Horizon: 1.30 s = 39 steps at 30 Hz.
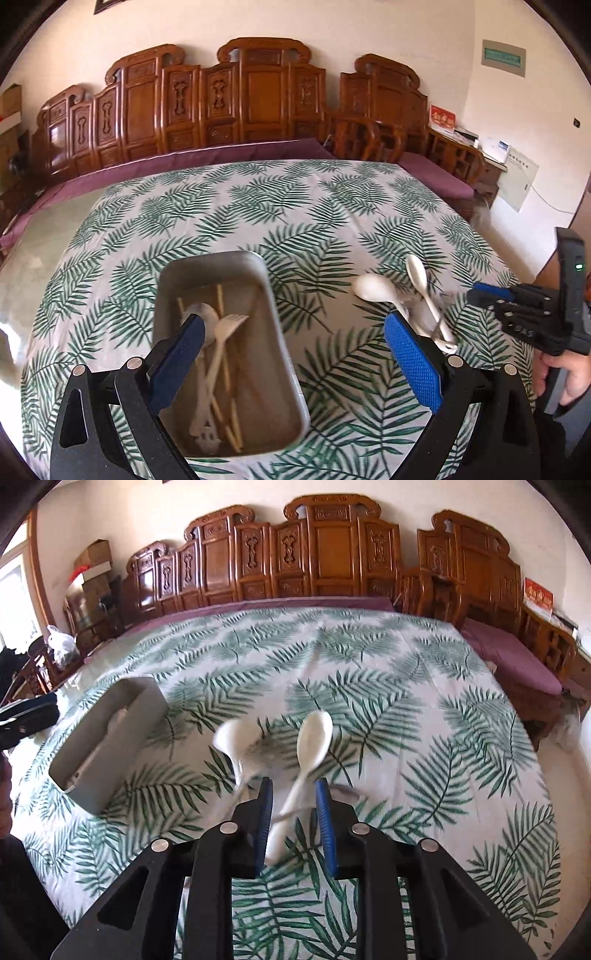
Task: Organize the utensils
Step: 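Move both grippers from the tray to the loose utensils on the cloth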
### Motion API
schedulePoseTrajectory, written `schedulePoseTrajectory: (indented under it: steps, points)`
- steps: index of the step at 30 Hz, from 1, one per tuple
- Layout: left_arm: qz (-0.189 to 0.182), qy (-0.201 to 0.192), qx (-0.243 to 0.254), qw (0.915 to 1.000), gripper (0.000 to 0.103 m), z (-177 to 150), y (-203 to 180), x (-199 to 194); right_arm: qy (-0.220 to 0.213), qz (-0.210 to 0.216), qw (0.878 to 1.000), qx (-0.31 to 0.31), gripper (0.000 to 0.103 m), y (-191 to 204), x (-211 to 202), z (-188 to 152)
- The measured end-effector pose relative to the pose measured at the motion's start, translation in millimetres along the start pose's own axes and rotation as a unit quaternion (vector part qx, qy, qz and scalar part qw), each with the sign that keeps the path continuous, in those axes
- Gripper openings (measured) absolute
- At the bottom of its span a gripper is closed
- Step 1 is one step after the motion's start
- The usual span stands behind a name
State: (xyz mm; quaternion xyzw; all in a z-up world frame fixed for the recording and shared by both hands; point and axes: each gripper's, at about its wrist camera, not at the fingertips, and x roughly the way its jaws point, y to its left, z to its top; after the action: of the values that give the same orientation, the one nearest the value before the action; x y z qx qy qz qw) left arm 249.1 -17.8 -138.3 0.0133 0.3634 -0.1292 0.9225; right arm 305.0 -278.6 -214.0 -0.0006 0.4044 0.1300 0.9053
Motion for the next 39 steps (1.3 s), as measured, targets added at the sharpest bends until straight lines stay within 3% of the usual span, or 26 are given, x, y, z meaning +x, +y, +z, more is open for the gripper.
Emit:
schedulePoseTrajectory:
  steps: [4,8,12,19,24,31,35,39]
  points:
    - [-0.004,0.005,0.006,1.0000,0.094,-3.3,-12.7,4.1,0.025,-0.002,1.000,0.011,0.026,-5.3,14.9,-7.0]
    - [-0.006,0.009,0.014,0.9998,0.094,-7.6,-23.9,7.7,0.039,0.007,0.998,0.047,0.045,-12.6,23.6,-11.4]
    - [-0.007,0.016,0.023,0.9996,0.094,-12.3,-34.7,12.6,0.051,0.013,0.995,0.085,0.048,-17.4,34.5,-10.5]
    - [-0.009,0.023,0.037,0.9990,0.094,-17.5,-46.0,17.2,0.065,-0.015,0.991,0.112,0.051,-21.2,52.6,-8.5]
    - [-0.008,0.026,0.037,0.9989,0.094,-18.4,-46.5,18.2,0.059,-0.032,0.992,0.105,0.051,-16.1,57.2,-7.5]
    - [-0.008,0.029,0.040,0.9987,0.094,-20.0,-48.6,20.8,0.056,-0.028,0.991,0.115,0.039,-21.1,55.9,-7.3]
    - [-0.010,0.032,0.044,0.9985,0.094,-21.7,-53.6,23.0,0.050,-0.034,0.993,0.106,0.019,-22.3,53.1,-5.0]
    - [-0.011,0.038,0.051,0.9979,0.094,-26.4,-61.9,27.8,0.058,-0.029,0.992,0.108,0.018,-27.2,56.1,-5.9]
